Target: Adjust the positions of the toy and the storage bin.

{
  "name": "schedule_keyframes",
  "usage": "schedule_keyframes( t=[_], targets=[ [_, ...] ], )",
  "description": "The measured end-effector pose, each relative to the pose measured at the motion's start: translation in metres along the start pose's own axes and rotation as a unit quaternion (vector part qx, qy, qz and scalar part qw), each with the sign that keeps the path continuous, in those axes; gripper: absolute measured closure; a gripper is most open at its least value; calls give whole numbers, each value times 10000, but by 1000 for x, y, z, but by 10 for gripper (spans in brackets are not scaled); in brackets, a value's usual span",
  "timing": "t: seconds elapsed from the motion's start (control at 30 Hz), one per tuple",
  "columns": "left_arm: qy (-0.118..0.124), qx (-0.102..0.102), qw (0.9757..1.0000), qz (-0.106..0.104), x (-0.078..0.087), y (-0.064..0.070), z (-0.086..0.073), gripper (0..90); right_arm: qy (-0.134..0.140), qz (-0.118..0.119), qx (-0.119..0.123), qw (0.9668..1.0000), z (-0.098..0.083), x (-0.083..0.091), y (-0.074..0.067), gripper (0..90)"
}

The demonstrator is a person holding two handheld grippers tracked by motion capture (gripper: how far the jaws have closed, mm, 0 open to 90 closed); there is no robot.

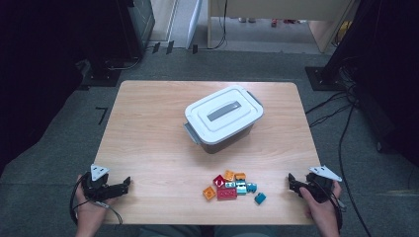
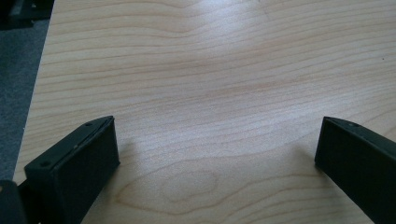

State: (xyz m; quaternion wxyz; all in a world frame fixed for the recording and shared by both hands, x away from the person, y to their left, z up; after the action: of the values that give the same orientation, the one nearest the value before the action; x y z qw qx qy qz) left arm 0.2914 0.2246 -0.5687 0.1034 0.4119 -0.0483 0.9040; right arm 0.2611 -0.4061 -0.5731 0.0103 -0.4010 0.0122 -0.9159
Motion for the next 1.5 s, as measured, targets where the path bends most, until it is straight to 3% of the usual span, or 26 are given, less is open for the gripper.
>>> schedule_keyframes(
  t=[0.5,0.63,0.77,0.97,1.27,1.43,1.5],
  targets=[
    [-41,167,9997,150,-2,2,3,0,-5,-28,-16,10000,1,0,0,104],
    [-50,176,9998,35,0,9,7,0,-20,-10,24,10000,1,0,0,106],
    [138,193,9997,-85,5,21,18,0,23,-88,-7,10000,2,3,3,163],
    [239,174,9989,-368,10,42,35,0,68,129,9,9999,12,7,-2,153],
    [465,107,9974,-546,20,67,60,0,356,379,140,9986,52,18,-26,143],
    [590,14,9968,-538,24,89,77,50,512,459,169,9975,77,18,-42,162],
    [622,-74,9961,-624,25,100,83,60,549,491,179,9971,85,17,-48,184]
  ],
)
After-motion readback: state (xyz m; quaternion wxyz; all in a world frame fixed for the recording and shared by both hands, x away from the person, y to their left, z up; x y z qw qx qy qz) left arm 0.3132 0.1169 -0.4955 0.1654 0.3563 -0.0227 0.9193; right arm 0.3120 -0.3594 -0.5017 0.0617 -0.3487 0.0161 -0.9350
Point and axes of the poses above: each handheld gripper's, and its own axes: x roughly backward along the jaws, z roughly out of its top, y roughly to its right, the point moved 7 cm from there along -x, roughly forward along the jaws, and after that the axes turned 4 degrees about -y, right-handed, at the moved point
